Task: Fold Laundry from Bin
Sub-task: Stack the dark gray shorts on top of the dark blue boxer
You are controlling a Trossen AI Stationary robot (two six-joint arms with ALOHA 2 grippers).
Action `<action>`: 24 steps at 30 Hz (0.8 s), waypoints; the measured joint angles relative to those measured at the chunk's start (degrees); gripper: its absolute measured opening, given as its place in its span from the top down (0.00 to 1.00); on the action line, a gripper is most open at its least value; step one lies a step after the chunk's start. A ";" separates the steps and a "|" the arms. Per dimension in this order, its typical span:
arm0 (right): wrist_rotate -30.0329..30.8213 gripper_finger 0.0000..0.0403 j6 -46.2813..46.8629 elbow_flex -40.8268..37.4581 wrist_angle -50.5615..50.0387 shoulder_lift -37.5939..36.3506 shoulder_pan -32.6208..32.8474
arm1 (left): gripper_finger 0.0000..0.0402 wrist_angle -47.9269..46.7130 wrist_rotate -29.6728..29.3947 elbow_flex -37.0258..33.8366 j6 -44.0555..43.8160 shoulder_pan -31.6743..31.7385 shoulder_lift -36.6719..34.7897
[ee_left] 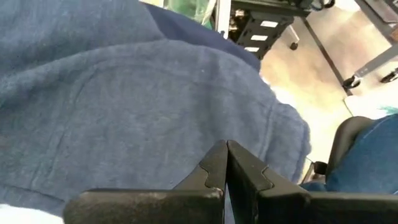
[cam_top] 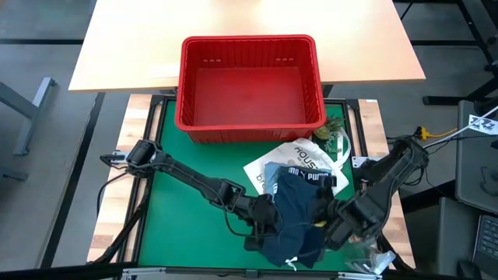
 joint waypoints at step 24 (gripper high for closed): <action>-24.10 0.59 -2.17 -44.72 32.47 -27.99 -22.49 | 0.99 -1.03 -0.43 0.00 3.01 0.68 0.04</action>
